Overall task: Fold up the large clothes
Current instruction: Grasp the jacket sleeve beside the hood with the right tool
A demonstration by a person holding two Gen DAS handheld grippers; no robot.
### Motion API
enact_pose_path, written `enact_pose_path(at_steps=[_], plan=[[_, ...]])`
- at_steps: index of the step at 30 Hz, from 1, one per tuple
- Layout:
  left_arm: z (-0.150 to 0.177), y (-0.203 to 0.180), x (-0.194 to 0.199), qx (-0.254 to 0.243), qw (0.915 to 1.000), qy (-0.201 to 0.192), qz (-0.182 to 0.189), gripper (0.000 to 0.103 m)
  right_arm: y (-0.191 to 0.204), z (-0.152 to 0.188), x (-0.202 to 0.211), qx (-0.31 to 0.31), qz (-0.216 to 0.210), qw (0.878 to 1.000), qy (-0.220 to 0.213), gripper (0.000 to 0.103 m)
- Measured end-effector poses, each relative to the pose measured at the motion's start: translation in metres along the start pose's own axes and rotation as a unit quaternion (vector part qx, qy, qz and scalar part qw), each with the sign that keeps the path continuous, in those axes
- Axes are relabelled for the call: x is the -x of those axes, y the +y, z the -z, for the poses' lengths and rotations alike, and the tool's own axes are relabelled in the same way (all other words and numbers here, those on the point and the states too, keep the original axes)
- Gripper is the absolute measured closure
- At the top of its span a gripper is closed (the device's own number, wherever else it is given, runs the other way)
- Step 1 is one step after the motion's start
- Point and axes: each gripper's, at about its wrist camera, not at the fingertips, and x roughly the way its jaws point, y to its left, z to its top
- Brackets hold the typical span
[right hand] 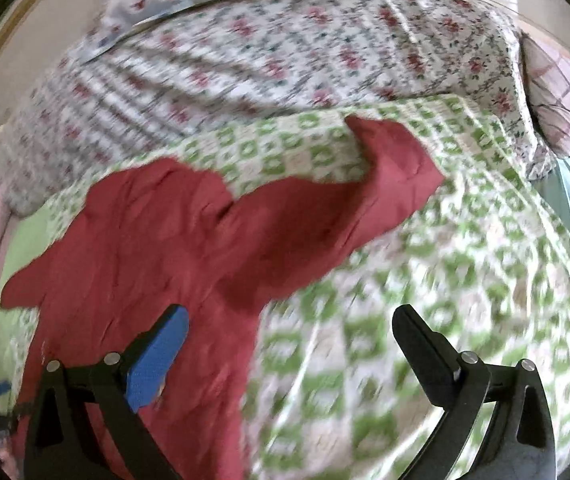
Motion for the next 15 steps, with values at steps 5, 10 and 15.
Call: enact_pose_path(at_steps=[5, 10, 15], plan=[[-0.010, -0.001, -0.012, 0.011, 0.9998, 0.008, 0.013, 0.000, -0.031, -0.045, -0.037, -0.036, 0.023, 0.999, -0.016, 0.013], [-0.017, -0.004, -0.023, 0.013, 0.9996, 0.018, 0.019, 0.000, -0.050, -0.093, -0.086, -0.037, 0.084, 0.996, -0.016, 0.022], [-0.023, -0.001, -0.033, 0.014, 0.9995, 0.026, 0.014, 0.000, -0.064, -0.124, -0.134, -0.030, 0.135, 0.990, 0.009, 0.036]])
